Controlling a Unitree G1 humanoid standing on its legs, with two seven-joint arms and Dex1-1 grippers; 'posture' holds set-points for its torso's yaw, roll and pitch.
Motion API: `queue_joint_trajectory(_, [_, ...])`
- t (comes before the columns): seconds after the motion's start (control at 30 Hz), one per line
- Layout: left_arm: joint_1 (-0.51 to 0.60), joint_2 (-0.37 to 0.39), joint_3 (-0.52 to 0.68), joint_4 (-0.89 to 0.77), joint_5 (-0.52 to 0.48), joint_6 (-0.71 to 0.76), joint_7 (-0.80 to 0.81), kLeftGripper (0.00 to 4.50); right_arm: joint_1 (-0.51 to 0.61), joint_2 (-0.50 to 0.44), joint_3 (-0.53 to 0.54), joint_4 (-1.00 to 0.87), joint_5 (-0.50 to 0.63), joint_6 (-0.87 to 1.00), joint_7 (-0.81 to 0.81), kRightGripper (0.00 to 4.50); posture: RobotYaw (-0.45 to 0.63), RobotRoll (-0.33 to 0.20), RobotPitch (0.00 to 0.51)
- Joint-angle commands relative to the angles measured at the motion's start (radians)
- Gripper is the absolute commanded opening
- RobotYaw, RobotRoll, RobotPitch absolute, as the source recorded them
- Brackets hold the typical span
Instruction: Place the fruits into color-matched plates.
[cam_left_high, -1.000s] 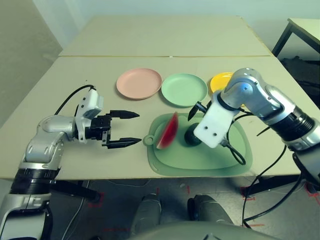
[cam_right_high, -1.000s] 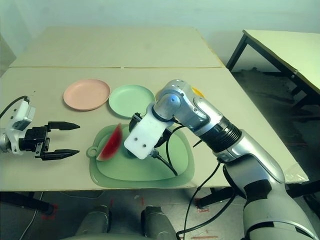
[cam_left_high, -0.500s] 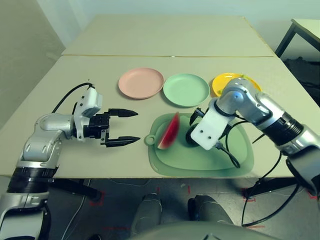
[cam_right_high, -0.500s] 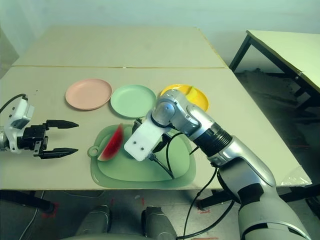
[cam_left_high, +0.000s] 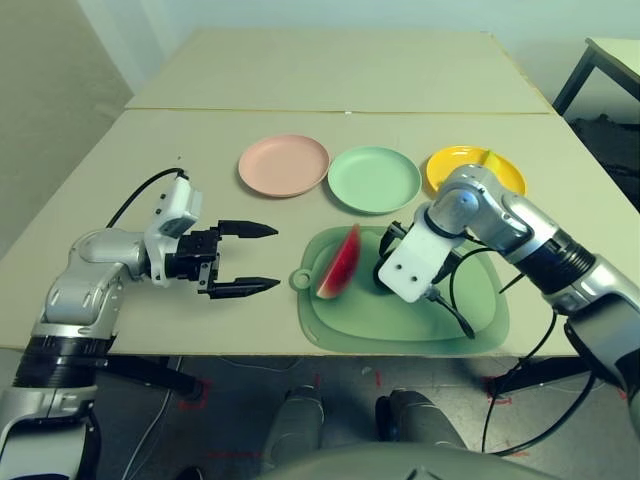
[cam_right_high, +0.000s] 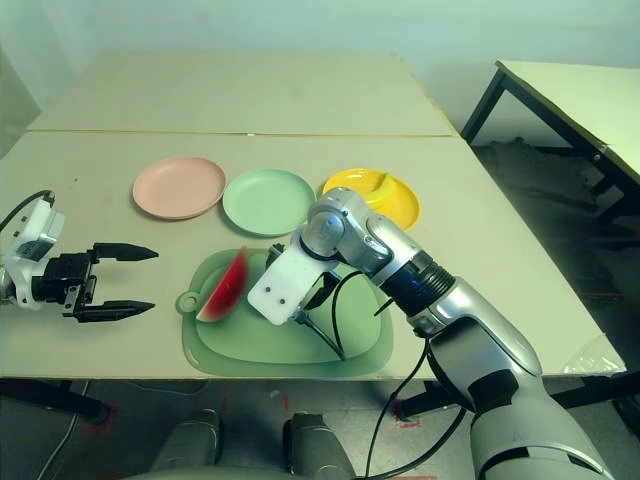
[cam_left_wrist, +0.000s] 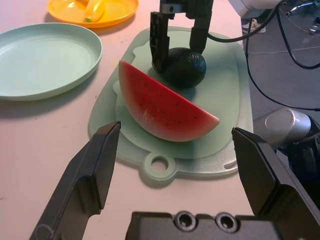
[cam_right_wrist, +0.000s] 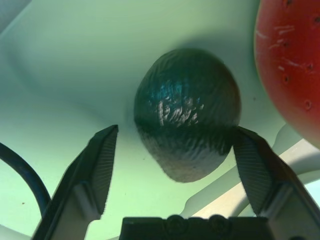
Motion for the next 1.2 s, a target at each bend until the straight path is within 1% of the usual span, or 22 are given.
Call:
queue_joint_trajectory(0.03, [-0.008, -0.002, -0.007, 0.01, 0.012, -0.013, -0.001, 4.5, 0.016, -0.004, 0.012, -0.013, 0.005, -0.001, 0.011, 3.1, 0.11, 0.0, 0.106])
queue_joint_trajectory(0.07, [-0.011, -0.003, -0.007, 0.014, 0.014, -0.016, 0.0, 4.5, 0.016, -0.003, 0.012, -0.009, 0.003, -0.004, 0.01, 2.91, 0.11, 0.0, 0.106])
queue_joint_trajectory(0.4, [-0.017, 0.002, -0.006, 0.036, 0.024, -0.032, 0.005, 4.5, 0.0, 0.0, 0.008, 0.032, -0.003, -0.025, 0.006, 2.9, 0.11, 0.0, 0.104])
queue_joint_trajectory(0.57, [-0.017, -0.011, -0.017, 0.078, 0.091, -0.081, 0.062, 4.5, -0.067, -0.028, 0.02, 0.06, 0.084, 0.042, 0.028, 2.9, 0.1, 0.0, 0.095])
queue_joint_trajectory(0.67, [-0.012, -0.027, -0.003, 0.072, 0.081, -0.066, 0.09, 4.5, -0.104, -0.049, 0.03, 0.094, 0.107, 0.033, 0.028, 2.9, 0.1, 0.0, 0.092])
queue_joint_trajectory(0.83, [-0.025, -0.057, 0.022, 0.071, 0.069, -0.014, 0.179, 4.5, -0.158, -0.122, 0.075, 0.161, 0.157, -0.029, 0.028, 2.9, 0.1, 0.0, 0.089])
queue_joint_trajectory(0.9, [-0.036, -0.073, 0.029, 0.068, 0.071, 0.003, 0.226, 4.5, -0.198, -0.095, 0.048, 0.26, 0.111, -0.075, 0.017, 2.9, 0.09, 0.0, 0.088])
queue_joint_trajectory(0.97, [-0.047, -0.09, 0.036, 0.066, 0.079, 0.012, 0.275, 4.5, -0.253, -0.056, 0.034, 0.382, 0.063, -0.112, -0.033, 2.9, 0.09, 0.0, 0.088])
queue_joint_trajectory(1.03, [-0.052, -0.098, 0.036, 0.07, 0.092, 0.027, 0.317, 4.5, -0.312, -0.012, 0.025, 0.502, 0.041, -0.123, -0.069, 2.9, 0.09, 0.0, 0.088])
queue_joint_trajectory(1.13, [-0.045, -0.096, 0.024, 0.066, 0.099, 0.043, 0.334, 4.5, -0.398, 0.062, 0.006, 0.677, 0.008, -0.145, -0.148, 2.9, 0.1, 0.0, 0.09])
queue_joint_trajectory(1.2, [-0.041, -0.095, 0.022, 0.062, 0.099, 0.048, 0.342, 4.5, -0.447, 0.116, -0.007, 0.787, -0.017, -0.159, -0.236, 2.9, 0.11, 0.0, 0.09])
